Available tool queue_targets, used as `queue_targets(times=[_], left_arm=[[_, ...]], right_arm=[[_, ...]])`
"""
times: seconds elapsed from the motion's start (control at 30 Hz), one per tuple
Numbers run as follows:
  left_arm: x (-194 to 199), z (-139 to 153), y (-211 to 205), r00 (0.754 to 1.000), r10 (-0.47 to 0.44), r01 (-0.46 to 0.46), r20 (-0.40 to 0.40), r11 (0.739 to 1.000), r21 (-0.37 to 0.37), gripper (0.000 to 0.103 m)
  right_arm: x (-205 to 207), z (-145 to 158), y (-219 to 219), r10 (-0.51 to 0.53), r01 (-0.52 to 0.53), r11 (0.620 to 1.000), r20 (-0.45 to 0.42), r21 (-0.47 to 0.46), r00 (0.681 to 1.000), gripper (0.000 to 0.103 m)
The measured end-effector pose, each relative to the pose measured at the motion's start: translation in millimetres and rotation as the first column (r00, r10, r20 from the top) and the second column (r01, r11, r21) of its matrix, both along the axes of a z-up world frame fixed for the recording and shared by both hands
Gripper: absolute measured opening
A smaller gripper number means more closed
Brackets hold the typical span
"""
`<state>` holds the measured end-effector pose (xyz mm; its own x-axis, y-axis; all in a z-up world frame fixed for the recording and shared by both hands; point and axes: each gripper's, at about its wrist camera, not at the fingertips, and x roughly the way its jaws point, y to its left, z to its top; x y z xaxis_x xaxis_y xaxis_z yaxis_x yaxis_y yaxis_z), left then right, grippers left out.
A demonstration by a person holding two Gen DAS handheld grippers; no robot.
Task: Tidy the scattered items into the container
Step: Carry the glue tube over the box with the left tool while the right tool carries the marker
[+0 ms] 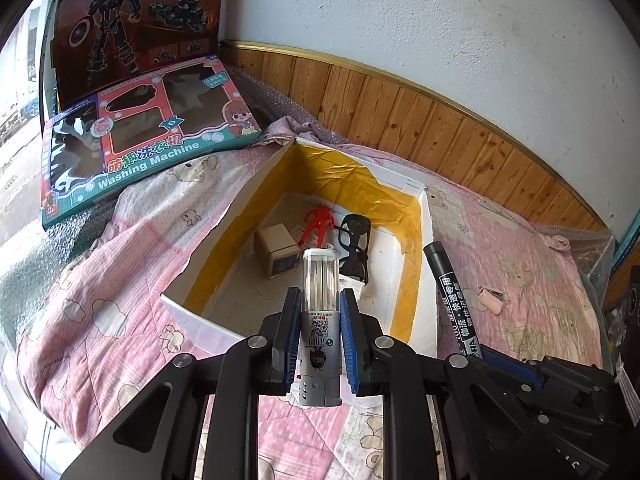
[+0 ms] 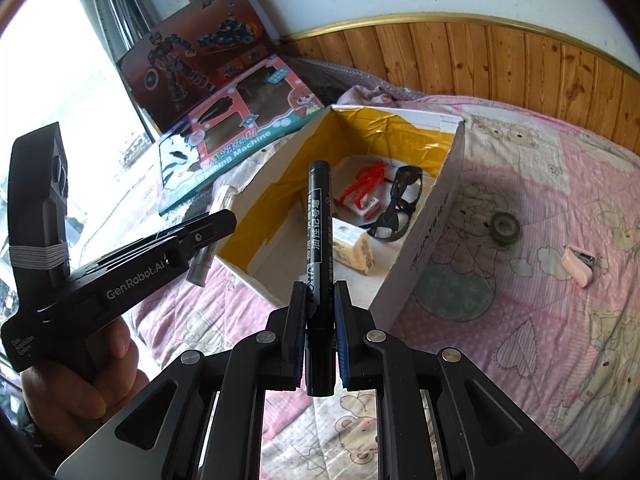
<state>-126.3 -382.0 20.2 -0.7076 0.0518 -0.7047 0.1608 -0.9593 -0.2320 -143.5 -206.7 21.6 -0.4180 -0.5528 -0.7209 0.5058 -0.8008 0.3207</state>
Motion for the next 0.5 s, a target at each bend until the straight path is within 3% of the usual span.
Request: queue_targets(times=[0.5], left_arm=[[-38, 1, -29, 1.0, 0.02, -0.02, 0.006, 1.0, 0.011, 0.02]], right_arm=[[-47, 6, -26, 0.015, -0.015, 1.0, -0.009, 0.005, 1.0, 0.013]])
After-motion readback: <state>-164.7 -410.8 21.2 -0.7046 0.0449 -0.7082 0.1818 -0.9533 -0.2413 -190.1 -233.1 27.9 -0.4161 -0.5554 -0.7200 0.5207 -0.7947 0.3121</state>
